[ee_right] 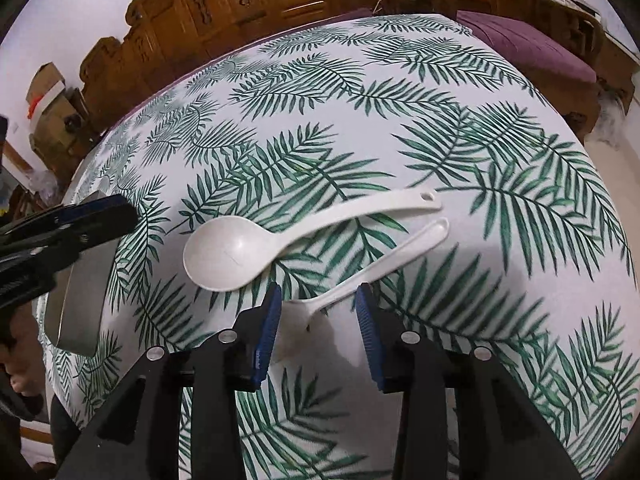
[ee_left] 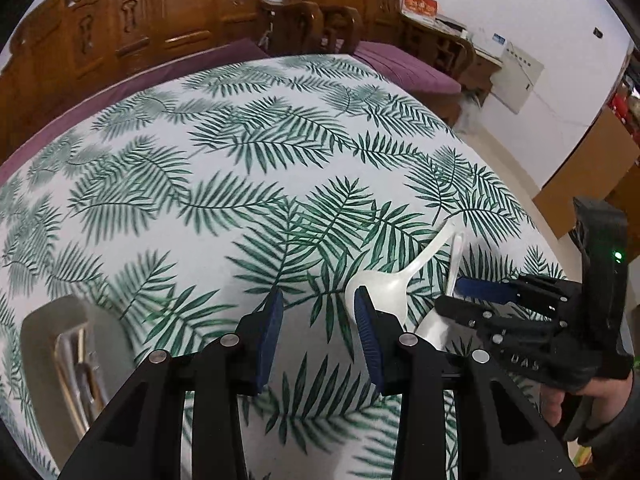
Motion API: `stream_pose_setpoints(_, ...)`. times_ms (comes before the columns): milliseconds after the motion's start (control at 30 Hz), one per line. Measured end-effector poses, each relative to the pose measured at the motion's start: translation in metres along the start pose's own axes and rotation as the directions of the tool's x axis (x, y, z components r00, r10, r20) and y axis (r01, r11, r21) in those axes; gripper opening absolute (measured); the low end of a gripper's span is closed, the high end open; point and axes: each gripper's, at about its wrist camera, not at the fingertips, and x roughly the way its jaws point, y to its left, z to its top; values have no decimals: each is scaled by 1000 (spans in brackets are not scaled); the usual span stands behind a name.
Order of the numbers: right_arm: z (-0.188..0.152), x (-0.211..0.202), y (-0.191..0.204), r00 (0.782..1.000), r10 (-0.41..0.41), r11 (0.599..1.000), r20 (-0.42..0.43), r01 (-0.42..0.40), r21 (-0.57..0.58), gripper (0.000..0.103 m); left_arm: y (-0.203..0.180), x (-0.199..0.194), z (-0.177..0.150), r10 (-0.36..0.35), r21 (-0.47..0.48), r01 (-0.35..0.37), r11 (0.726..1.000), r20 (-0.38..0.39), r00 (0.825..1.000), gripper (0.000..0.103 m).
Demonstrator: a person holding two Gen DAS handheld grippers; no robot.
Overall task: Organize utensils
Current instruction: 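Grasp a white plastic spoon by its handle with the right tool, then grasp the other white plastic spoon with the left tool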
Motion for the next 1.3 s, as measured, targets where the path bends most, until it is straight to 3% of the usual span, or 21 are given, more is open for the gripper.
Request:
stream_pose_setpoints(233,1,7,4,1000,-4,1000,-6,4,15,41,-4,30,10,-43,-2,43,999,-51,998,25)
stream_pose_setpoints(433,-2,1,-1,1000,22,998,-5,-22,56,20,-13,47,12,-62,14,63,998,-81,995,23)
stream_pose_setpoints(633,-9,-11,-9,1000,23,998,2,-23,61,16,-16,61,11,-92,-10,92,996,-114,989,13)
stream_pose_setpoints(767,-10,-20,-13,1000,17,998,12,-18,57,6,-17,64,8,-105,-29,103,994,-126,986,4)
stream_pose_setpoints(967,-12,-28,-13,999,14,999,29,-16,44,6,-16,43,3,-62,-24,60,998,-99,993,2)
stream_pose_setpoints(1300,-6,-42,8,997,30,999,71,-31,13,6,13,-35,-21,20,-53,-20,998,2,1000,2)
